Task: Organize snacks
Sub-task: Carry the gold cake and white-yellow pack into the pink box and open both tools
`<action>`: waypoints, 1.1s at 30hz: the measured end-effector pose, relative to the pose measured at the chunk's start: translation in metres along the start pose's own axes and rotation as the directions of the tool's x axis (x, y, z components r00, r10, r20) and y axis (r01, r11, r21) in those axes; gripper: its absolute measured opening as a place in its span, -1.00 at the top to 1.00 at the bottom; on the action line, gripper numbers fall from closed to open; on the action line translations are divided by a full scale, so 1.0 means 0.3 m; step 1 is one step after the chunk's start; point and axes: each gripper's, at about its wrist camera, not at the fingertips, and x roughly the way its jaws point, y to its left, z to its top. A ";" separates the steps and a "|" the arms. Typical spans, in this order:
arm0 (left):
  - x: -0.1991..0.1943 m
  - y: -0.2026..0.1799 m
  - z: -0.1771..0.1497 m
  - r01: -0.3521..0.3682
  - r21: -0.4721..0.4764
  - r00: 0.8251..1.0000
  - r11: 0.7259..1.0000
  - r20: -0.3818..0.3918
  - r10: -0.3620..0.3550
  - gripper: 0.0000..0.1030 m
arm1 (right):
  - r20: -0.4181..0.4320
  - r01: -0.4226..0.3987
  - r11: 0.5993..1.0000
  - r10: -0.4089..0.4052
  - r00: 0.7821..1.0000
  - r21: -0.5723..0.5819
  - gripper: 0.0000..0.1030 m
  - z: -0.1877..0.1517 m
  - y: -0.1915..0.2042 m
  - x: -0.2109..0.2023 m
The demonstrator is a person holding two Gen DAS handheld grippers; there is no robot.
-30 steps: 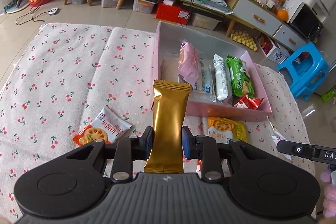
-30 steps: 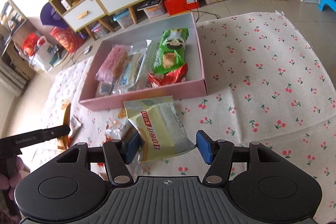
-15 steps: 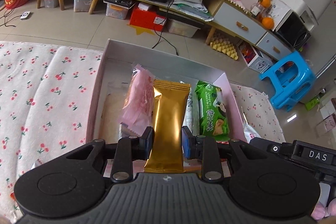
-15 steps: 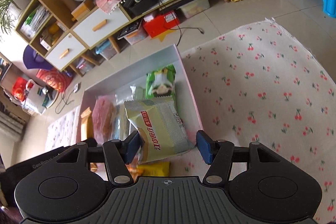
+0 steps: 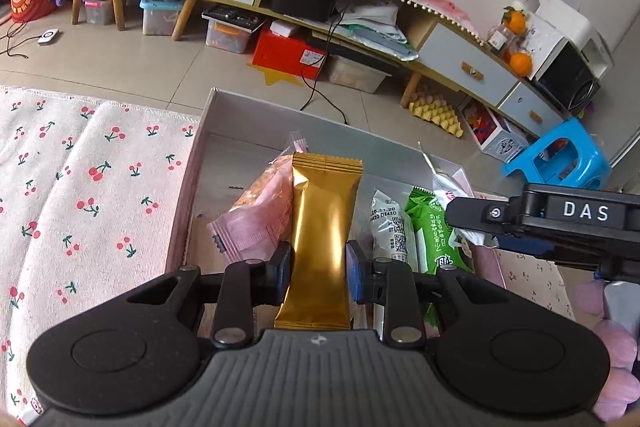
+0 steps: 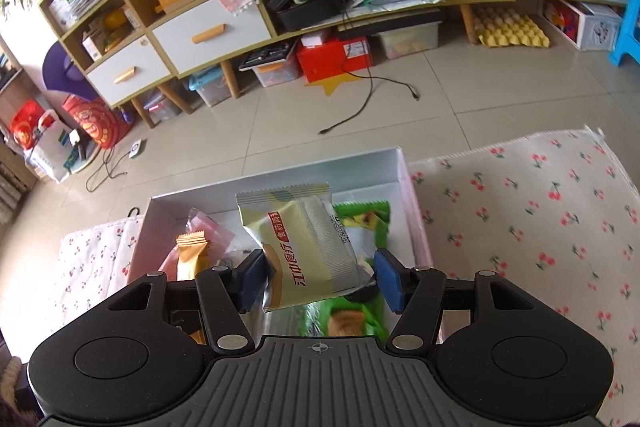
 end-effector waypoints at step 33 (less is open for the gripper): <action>-0.071 -0.106 -0.022 -0.068 0.156 0.998 0.985 0.020 0.066 -0.42 | -0.012 -0.026 1.000 0.026 1.000 -0.016 -0.63 -0.005 -0.010 -0.091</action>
